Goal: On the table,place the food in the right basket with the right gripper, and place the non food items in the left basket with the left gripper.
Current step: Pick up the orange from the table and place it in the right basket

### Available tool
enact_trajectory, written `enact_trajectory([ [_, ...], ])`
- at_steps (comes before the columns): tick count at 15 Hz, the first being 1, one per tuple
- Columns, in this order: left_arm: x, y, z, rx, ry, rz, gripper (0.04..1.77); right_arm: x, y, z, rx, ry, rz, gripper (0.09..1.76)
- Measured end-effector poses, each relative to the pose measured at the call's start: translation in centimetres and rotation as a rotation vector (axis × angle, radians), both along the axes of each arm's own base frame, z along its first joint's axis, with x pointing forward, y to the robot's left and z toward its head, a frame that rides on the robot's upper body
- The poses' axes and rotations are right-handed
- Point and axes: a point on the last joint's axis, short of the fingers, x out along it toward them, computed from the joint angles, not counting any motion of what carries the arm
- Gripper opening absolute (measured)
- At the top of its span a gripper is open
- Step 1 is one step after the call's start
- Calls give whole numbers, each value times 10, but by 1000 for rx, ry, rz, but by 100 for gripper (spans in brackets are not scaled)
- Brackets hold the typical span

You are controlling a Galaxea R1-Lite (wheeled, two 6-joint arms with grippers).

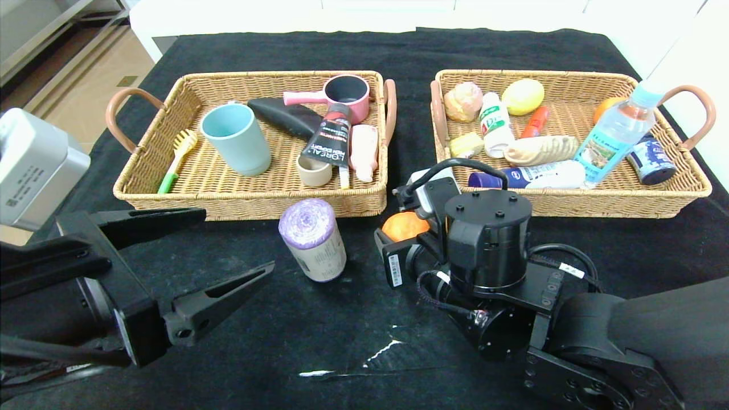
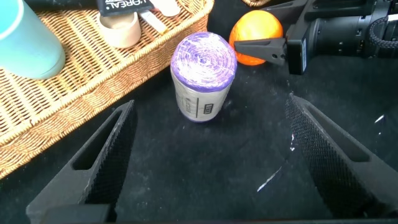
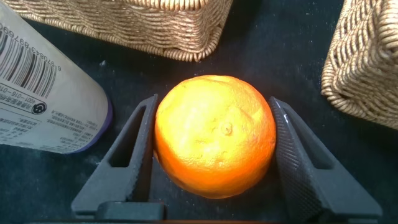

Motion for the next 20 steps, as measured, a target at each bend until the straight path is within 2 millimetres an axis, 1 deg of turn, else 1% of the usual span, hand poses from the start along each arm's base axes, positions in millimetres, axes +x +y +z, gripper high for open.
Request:
enact_trajectory([
  [8, 0, 0, -1, 1, 2, -1, 172, 1, 1, -2, -1, 2, -1, 114],
  [11, 0, 0, -1, 0, 1, -1, 172, -3, 1, 0, -10, 0, 8, 114],
  [15, 0, 0, -1, 1, 3, -1, 172, -9, -5, 18, -3, -41, 14, 114],
  [20, 1, -1, -2, 3, 4, -1, 172, -24, -25, 49, -16, -58, 4, 114],
])
